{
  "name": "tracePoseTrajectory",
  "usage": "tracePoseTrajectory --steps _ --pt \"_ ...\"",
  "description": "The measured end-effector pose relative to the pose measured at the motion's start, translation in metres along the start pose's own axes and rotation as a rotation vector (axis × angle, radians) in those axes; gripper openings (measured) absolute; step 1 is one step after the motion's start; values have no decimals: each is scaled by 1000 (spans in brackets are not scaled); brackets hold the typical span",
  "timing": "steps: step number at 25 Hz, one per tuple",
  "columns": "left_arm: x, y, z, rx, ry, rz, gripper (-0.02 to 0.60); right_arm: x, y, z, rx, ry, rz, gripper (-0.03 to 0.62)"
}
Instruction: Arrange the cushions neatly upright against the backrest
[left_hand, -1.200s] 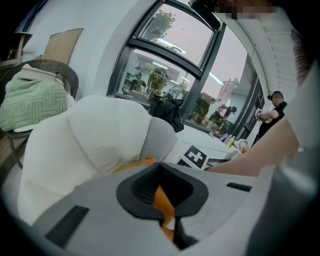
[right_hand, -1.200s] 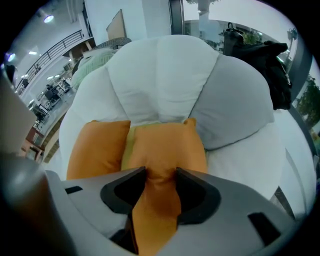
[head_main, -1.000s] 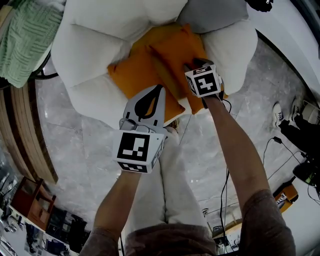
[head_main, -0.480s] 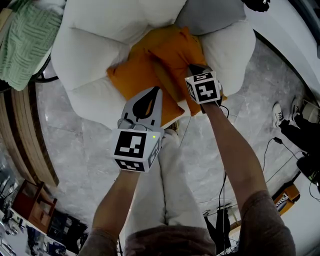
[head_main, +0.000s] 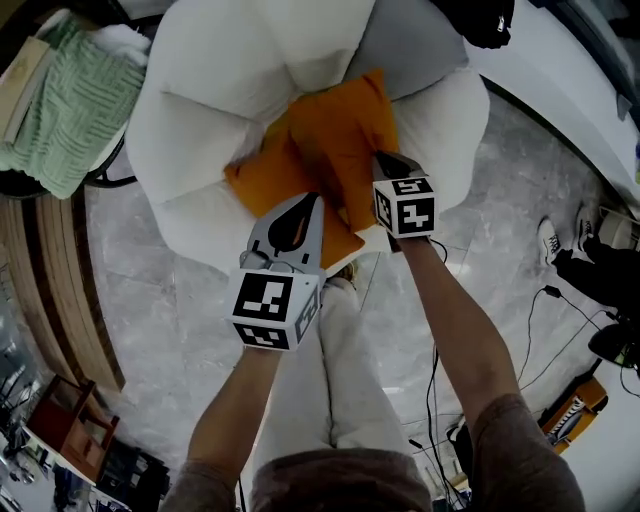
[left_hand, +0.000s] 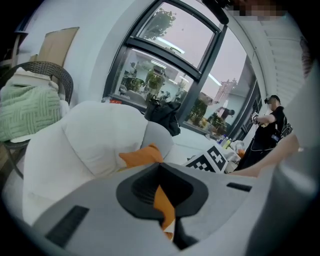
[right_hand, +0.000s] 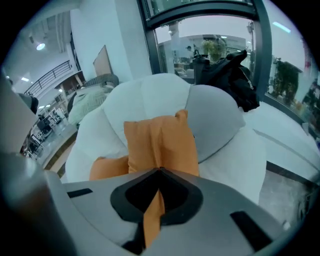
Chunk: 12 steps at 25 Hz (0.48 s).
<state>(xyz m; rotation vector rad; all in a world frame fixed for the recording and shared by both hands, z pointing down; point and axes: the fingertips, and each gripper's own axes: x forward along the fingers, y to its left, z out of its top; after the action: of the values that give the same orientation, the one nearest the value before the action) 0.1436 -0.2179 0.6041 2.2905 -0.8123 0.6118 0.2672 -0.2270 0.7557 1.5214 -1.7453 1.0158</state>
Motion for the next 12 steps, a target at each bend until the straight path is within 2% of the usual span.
tracePoseTrajectory --steps 8,12 --pt "-11 -7 33 -2 -19 4 5 -36 -1 91 95 -158 -10 23" --pt "-15 -9 50 8 -26 -1 5 -47 1 142 100 -226 -17 23"
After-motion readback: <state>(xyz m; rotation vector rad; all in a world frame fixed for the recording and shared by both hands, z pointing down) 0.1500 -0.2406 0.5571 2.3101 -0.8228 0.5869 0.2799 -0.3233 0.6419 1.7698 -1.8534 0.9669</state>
